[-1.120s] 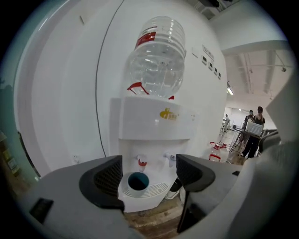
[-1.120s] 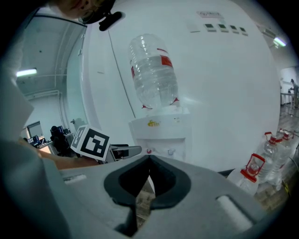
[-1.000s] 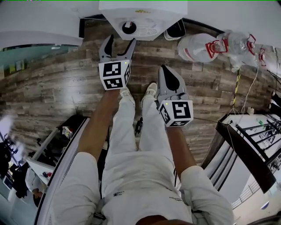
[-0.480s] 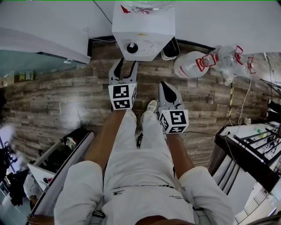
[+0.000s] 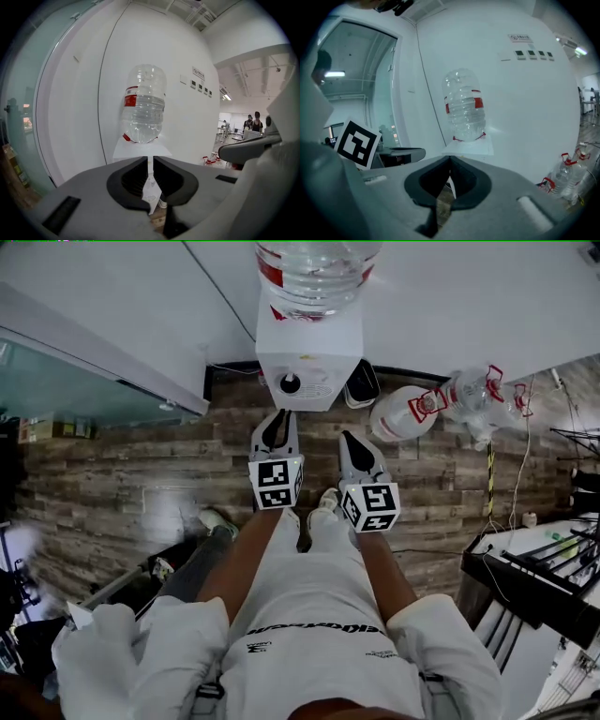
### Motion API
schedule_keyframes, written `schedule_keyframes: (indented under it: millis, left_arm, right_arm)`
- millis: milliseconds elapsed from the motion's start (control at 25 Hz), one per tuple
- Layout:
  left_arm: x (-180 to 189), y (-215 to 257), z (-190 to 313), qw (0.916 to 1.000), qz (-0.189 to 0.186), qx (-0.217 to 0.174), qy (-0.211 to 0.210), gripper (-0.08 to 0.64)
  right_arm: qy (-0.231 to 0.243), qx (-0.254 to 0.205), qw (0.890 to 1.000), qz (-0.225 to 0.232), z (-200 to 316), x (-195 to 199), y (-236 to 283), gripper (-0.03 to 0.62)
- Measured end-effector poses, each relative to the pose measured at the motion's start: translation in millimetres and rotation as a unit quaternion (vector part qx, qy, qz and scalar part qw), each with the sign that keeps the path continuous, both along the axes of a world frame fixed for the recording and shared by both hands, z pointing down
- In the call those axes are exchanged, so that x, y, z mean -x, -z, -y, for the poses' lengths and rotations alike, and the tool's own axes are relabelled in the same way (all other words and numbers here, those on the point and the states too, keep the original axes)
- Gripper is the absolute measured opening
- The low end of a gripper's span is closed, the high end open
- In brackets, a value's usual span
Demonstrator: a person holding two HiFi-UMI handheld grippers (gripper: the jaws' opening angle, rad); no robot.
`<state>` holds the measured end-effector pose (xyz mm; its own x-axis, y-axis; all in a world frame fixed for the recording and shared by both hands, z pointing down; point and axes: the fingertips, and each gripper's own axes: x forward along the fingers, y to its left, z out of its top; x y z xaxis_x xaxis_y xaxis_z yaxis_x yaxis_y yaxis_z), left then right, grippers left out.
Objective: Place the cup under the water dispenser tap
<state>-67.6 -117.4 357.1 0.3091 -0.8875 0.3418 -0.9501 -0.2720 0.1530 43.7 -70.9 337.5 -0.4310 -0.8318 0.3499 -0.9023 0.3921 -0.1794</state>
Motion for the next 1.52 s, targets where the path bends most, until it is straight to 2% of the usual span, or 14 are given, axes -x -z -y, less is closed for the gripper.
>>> schedule_keyframes:
  millis: [120, 400, 720, 960, 1520]
  left_arm:
    - [2.4, 19.9, -7.8, 1.0, 0.0, -0.005, 0.003, -0.002]
    - [5.1, 58.0, -19.8, 0.9999, 0.004, -0.012, 0.006, -0.003]
    - [-1.4, 87.1, -39.0, 0.9997, -0.004, -0.024, 0.006, -0.003]
    - [-8.2, 100.4, -47.5, 0.9992, 0.006, -0.038, -0.005, -0.003]
    - [-11.4, 111.9, -54.8, 0.9979, 0.001, -0.065, -0.003, -0.003]
  right_arm:
    - [0.007, -0.009, 1.0, 0.003, -1.1, 3.8, 19.7, -0.002]
    - [0.01, -0.034, 0.999, 0.013, 0.0, 7.6, 56.5, -0.002]
    - [0.014, -0.045, 0.999, 0.022, -8.9, 4.0, 74.4, -0.002]
    - [0.014, -0.053, 0.998, 0.029, -6.7, -1.4, 83.6, -0.002]
    - [0.044, -0.067, 0.997, 0.021, -7.1, 9.6, 93.4, -0.002]
